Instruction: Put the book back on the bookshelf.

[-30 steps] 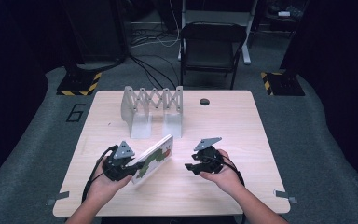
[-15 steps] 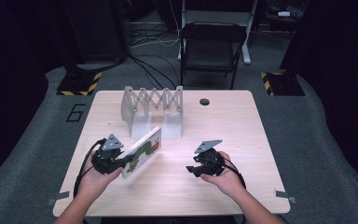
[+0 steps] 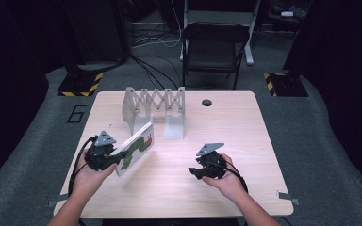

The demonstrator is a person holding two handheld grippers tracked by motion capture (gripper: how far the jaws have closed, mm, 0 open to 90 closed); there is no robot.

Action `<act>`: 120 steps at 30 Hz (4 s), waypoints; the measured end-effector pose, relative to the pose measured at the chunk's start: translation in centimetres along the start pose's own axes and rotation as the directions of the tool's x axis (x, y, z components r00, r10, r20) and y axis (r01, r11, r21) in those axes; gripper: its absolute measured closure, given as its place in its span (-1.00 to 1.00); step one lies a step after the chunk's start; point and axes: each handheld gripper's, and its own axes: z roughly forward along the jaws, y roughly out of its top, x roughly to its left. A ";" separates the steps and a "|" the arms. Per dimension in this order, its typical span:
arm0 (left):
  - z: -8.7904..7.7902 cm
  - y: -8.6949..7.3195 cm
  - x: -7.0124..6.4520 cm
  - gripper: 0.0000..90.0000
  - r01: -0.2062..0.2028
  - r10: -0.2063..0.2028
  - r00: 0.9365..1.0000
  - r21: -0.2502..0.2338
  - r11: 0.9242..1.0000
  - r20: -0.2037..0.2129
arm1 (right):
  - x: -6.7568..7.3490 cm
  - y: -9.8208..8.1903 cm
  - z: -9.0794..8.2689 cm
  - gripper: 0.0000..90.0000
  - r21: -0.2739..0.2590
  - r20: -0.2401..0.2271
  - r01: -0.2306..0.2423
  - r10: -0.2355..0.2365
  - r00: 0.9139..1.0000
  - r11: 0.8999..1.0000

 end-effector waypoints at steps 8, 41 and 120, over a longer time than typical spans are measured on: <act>0.0 0.0 0.7 0.68 0.027 -0.027 0.999 0.000 1.000 -0.023 | -0.2 -0.4 0.0 0.09 0.007 0.005 -0.004 0.004 1.000 1.000; 1.6 1.9 3.1 0.68 0.124 -0.125 0.985 -0.016 0.992 -0.119 | -0.2 -0.5 -0.1 0.09 -0.033 0.007 -0.032 0.032 0.999 0.999; 8.1 5.5 4.5 0.67 0.238 -0.238 0.942 -0.028 0.971 -0.237 | 0.1 -2.0 0.2 0.09 -0.050 0.017 -0.046 0.047 0.999 0.998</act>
